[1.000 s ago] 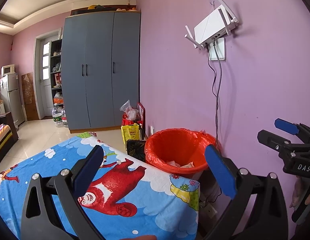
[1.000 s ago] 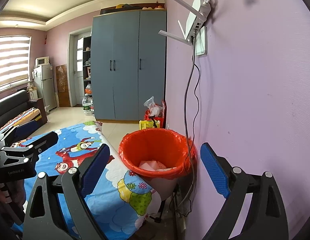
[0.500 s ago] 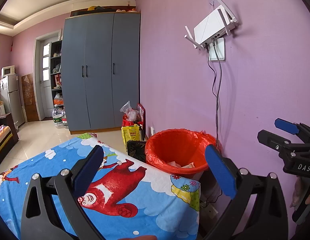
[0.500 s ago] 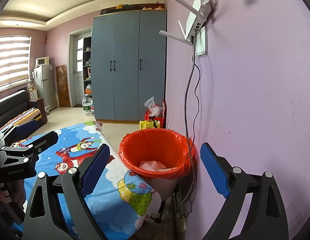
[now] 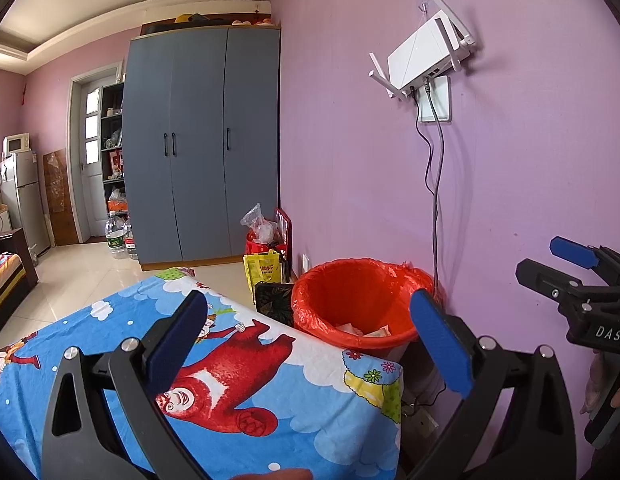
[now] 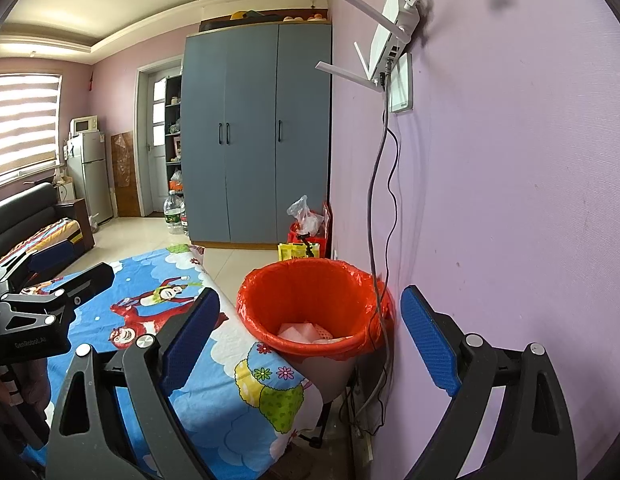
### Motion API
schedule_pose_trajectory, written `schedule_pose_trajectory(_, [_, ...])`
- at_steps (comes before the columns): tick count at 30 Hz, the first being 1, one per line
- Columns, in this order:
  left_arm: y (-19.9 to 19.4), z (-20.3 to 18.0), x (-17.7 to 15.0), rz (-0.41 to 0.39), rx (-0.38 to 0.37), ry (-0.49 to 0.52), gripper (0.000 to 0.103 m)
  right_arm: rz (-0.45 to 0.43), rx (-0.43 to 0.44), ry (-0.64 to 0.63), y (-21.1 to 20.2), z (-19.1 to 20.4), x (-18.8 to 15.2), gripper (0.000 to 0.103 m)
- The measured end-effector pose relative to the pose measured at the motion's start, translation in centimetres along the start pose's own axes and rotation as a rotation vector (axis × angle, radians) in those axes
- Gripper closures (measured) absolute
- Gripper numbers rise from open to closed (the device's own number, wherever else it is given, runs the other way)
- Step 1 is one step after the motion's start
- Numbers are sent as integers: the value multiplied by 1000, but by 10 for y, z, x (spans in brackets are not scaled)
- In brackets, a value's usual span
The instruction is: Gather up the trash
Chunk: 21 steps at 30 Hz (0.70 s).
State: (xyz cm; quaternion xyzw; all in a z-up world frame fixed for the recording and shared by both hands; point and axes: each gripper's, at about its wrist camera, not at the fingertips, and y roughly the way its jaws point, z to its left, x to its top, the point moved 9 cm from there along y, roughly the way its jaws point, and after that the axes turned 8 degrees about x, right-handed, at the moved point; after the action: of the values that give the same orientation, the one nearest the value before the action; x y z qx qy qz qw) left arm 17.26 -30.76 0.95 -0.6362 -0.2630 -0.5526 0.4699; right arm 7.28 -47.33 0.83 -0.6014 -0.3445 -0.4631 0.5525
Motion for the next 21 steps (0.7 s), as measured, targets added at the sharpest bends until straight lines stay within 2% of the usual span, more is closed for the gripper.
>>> schedule_pose_trajectory(21, [3, 1, -3, -2, -2, 3, 5, 8, 0, -3, 5, 0, -2, 17])
